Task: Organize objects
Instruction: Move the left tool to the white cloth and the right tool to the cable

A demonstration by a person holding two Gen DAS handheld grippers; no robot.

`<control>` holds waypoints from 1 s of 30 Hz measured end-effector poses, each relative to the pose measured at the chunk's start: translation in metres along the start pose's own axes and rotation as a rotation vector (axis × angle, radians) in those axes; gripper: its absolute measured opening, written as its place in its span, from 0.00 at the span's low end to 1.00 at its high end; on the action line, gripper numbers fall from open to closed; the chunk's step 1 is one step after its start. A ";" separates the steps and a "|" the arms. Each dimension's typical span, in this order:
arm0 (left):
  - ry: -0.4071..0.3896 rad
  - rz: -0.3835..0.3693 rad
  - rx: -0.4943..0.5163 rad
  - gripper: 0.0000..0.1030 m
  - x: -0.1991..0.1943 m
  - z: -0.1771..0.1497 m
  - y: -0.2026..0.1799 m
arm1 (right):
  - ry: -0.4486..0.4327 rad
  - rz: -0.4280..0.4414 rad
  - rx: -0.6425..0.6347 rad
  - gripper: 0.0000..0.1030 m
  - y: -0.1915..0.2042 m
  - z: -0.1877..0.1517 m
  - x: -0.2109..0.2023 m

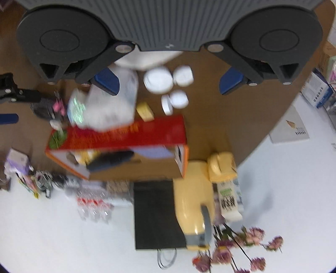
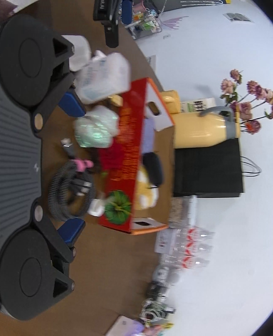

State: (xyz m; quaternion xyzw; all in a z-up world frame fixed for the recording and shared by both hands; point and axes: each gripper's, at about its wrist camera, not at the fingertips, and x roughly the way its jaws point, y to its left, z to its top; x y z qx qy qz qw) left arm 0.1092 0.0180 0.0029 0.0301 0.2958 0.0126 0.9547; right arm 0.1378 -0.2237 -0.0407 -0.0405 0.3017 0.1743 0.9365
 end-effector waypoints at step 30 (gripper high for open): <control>0.078 -0.071 -0.028 1.00 0.028 -0.050 -0.020 | 0.058 0.044 0.054 1.00 -0.009 -0.037 0.002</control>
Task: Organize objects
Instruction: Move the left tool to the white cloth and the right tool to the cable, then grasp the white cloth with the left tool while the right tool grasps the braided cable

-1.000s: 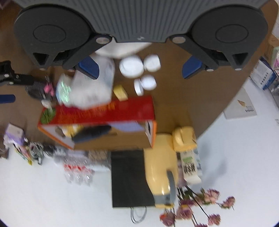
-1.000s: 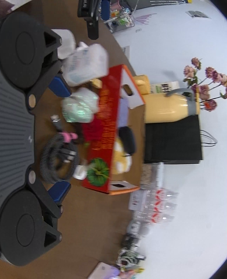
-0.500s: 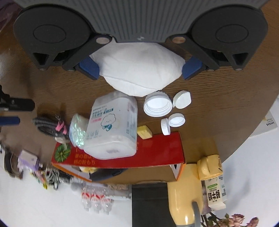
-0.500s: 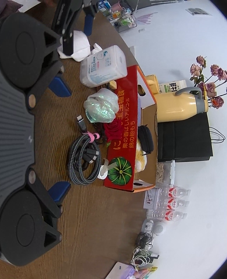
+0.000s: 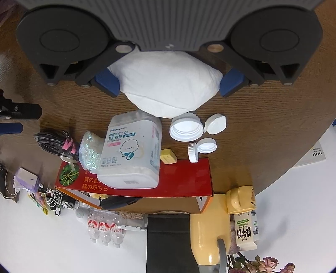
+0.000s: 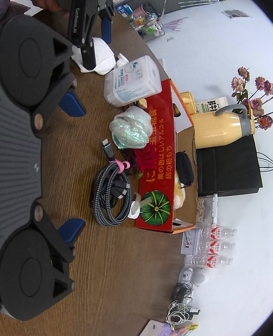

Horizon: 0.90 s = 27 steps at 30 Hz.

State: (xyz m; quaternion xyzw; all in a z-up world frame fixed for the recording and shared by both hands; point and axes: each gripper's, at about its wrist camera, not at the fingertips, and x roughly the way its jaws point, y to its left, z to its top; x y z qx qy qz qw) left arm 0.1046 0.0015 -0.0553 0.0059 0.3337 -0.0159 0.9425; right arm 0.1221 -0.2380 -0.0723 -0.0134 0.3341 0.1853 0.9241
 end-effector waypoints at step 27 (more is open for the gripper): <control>-0.097 -0.028 -0.067 0.43 -0.043 0.001 0.002 | 0.010 -0.058 -0.028 1.00 -0.020 0.014 0.022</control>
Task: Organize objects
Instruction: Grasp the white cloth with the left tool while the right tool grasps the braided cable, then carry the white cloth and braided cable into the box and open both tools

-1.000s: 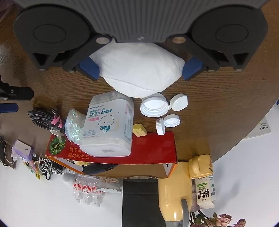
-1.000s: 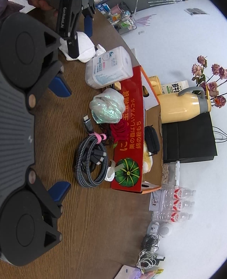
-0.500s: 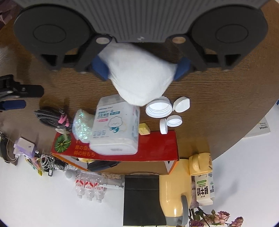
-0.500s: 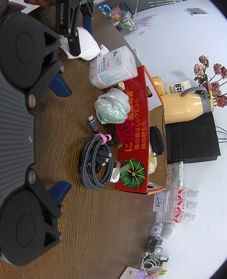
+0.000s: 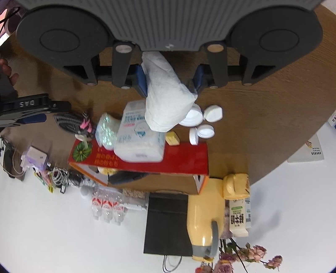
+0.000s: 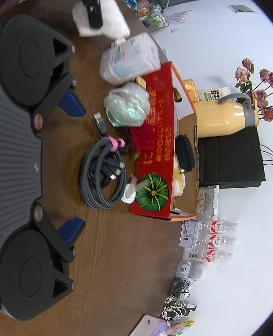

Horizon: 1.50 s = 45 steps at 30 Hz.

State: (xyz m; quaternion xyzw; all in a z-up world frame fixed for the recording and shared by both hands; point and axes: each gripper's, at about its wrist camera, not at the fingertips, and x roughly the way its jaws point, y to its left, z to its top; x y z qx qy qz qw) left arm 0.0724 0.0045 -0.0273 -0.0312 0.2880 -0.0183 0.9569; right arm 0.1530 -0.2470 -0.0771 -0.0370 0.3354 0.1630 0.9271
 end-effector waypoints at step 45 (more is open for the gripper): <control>-0.049 0.047 -0.131 0.43 -0.010 0.015 0.040 | -0.051 0.097 -0.091 0.83 -0.011 0.026 0.022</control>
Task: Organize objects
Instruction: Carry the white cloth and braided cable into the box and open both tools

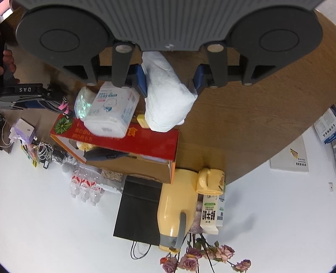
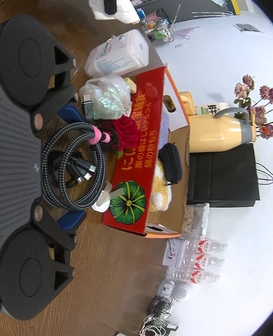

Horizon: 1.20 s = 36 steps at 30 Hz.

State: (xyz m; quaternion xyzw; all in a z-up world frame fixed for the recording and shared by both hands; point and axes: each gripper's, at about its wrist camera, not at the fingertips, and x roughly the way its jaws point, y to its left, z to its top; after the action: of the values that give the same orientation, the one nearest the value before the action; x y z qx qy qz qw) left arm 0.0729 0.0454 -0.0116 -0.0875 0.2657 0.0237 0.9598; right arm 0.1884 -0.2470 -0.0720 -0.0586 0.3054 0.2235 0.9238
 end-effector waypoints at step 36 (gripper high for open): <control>-0.040 -0.108 0.066 0.44 0.105 0.148 -0.066 | -0.167 -0.033 -0.056 0.83 0.017 0.124 0.037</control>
State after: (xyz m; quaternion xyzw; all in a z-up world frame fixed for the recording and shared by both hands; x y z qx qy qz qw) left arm 0.2437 0.0067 0.0700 -0.0697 0.2422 -0.0353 0.9671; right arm 0.2738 -0.1872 0.0062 -0.0708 0.2199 0.2208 0.9476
